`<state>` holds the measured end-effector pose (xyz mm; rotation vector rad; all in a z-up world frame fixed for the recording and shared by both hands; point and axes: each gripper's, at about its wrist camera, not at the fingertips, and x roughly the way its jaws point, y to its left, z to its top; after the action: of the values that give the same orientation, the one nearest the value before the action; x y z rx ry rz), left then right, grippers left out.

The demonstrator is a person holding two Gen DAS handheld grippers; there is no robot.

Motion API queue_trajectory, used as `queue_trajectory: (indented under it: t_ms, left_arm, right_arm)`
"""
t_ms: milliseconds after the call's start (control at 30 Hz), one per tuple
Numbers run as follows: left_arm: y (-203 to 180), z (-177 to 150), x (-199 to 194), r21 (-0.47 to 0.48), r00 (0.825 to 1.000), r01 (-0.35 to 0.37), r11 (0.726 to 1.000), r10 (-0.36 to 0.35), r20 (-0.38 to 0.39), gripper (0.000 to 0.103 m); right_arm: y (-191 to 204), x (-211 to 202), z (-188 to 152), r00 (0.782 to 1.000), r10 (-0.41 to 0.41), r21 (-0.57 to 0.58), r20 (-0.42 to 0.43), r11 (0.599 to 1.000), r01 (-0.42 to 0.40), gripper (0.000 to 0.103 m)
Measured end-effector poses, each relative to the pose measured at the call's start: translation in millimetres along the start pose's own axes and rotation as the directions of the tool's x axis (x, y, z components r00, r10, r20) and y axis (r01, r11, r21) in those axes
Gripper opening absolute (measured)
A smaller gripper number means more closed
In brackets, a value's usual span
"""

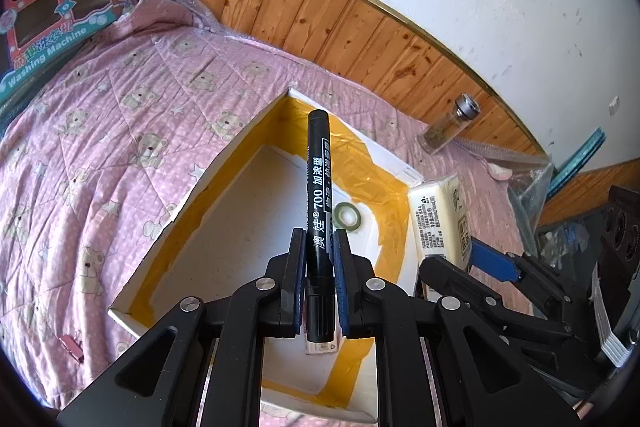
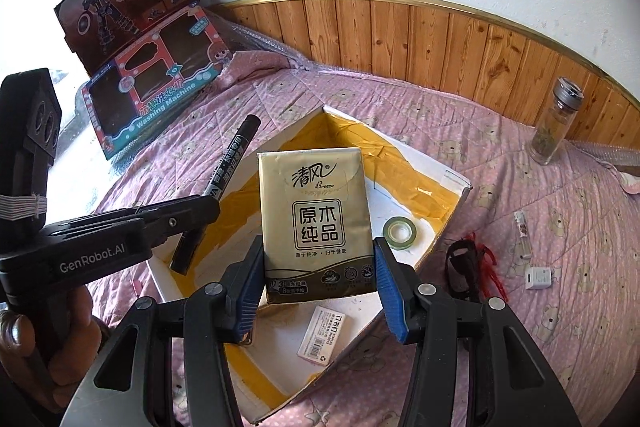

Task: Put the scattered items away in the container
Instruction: 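Carry the marker in the left tool and tissue pack in the right over the box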

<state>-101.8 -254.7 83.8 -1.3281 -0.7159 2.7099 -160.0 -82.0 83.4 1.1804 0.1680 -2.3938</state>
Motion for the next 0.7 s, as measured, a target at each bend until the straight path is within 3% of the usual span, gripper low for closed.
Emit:
queue_trajectory:
  t_ms: [400,700]
  left_arm:
    - [-4.2,7.3,45.9,0.039,0.992,-0.022,0.999,0.027,-0.127,0.014]
    - [-10.0,16.7,66.0,0.058,0.983,-0.029,0.998,0.039,-0.177,0.014]
  right_arm:
    - [-14.3,32.5,9.3,0.998,-0.047,-0.010,-0.044,0.999,0.047,0.053]
    - [-24.0,54.4,17.1,0.996,-0.043,0.003,-0.082,0.999,0.043,0.053]
